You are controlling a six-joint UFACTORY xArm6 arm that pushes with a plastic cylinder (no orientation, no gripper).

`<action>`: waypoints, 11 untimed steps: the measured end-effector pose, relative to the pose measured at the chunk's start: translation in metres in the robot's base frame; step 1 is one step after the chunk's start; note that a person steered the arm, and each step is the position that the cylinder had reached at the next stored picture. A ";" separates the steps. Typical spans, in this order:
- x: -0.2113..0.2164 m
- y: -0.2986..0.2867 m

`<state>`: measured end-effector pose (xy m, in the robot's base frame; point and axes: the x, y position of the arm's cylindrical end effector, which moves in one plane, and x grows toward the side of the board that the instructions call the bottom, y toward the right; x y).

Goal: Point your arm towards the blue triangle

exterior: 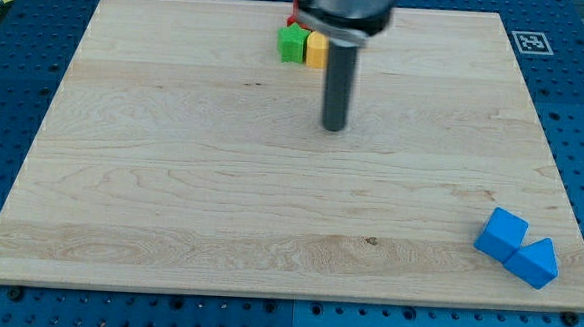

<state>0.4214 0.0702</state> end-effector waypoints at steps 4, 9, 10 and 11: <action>0.094 0.186; 0.140 0.221; 0.175 0.223; 0.177 0.222</action>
